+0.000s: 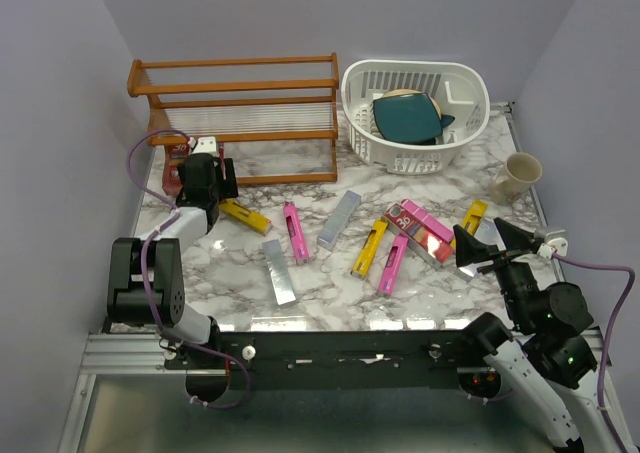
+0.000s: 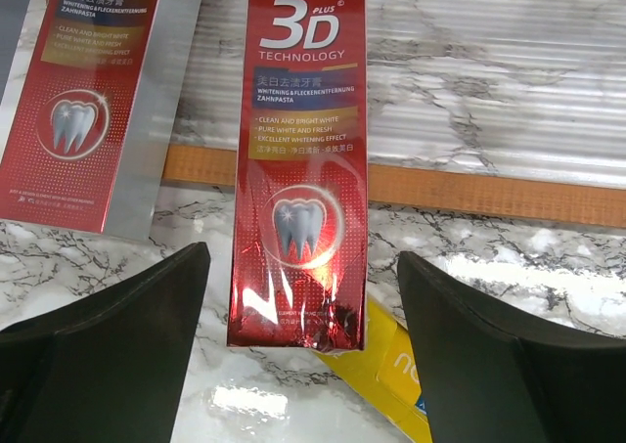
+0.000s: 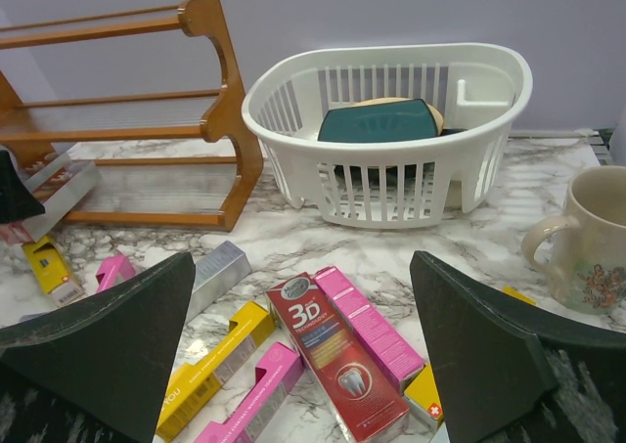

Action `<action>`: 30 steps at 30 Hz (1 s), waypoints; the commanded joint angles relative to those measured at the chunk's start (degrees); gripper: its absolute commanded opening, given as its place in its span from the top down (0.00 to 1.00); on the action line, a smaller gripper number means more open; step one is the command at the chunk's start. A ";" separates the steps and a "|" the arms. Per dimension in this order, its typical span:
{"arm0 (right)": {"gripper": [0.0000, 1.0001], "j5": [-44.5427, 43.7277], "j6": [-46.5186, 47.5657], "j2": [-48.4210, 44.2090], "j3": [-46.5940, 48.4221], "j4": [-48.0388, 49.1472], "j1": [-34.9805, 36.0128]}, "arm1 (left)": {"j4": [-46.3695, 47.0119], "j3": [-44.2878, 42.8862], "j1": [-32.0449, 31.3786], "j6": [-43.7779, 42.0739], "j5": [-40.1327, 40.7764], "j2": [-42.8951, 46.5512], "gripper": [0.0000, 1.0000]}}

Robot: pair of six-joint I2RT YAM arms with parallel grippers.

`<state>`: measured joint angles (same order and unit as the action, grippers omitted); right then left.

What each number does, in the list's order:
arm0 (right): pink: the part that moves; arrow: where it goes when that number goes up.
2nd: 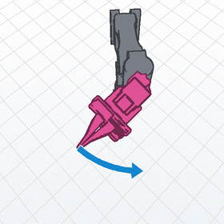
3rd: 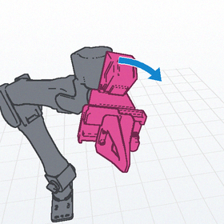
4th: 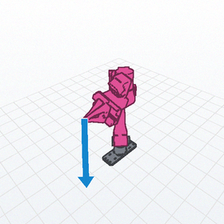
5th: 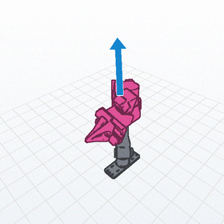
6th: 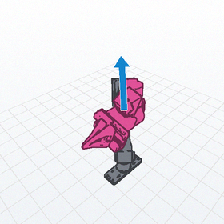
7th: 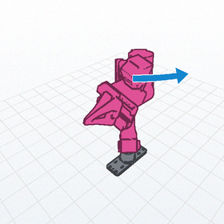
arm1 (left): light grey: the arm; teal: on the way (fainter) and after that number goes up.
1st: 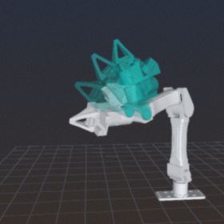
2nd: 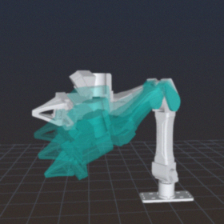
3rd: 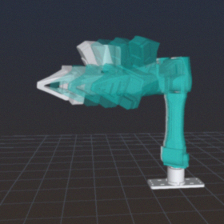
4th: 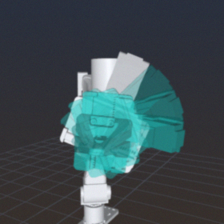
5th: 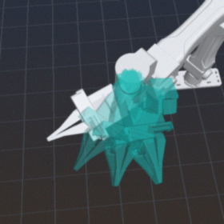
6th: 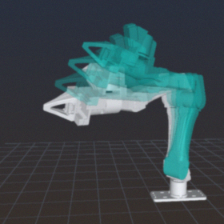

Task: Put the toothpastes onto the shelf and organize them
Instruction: Place the toothpaste on the shelf.

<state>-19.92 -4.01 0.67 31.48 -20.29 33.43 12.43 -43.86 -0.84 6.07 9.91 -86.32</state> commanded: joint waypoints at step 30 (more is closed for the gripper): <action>0.00 -0.12 0.05 -16.57 1.21 -1.50 0.50 | -14.71 -8.79 -1.00 5.28 8.45 -2.62 0.37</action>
<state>-19.92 -4.03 0.69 31.51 -20.69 33.43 -2.87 -51.05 -1.63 12.36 14.74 -89.08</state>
